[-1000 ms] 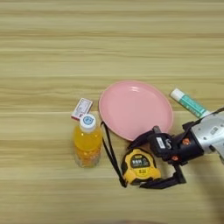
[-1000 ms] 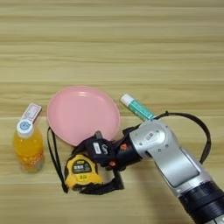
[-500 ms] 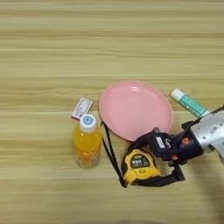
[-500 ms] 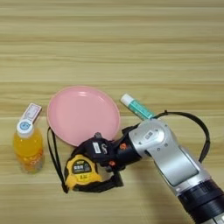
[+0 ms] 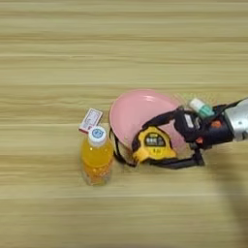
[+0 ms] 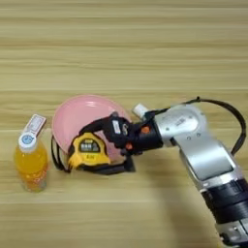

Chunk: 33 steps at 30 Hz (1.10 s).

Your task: Move the objects on the table

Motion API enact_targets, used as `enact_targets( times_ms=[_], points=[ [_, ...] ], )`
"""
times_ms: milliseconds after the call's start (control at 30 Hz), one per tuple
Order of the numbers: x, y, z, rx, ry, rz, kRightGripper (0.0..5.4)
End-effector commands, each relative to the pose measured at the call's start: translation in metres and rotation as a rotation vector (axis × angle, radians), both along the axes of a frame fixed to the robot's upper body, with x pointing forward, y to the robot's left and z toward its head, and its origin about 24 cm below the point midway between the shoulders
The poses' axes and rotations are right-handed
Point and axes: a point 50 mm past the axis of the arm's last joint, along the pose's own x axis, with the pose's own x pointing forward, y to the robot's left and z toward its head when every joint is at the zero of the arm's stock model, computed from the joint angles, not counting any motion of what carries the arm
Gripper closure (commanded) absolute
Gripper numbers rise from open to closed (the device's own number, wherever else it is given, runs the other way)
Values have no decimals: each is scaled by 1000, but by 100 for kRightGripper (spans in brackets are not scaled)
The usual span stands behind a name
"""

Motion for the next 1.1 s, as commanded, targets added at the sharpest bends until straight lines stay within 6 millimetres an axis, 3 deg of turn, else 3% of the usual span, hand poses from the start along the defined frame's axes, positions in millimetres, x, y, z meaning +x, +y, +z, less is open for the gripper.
enact_targets(
  times_ms=[33, 200, 400, 600, 833, 1100],
  points=[
    [17, -4, 45, 62, -209, -62, 133],
    [34, -13, 62, 83, -319, -176, 133],
    [57, -26, 63, 54, -387, -339, 133],
    [68, -31, 52, 27, -357, -417, 133],
    [74, -29, 28, 20, -290, -457, 133],
    [80, -22, 15, 50, -258, -490, 134]
  ],
)
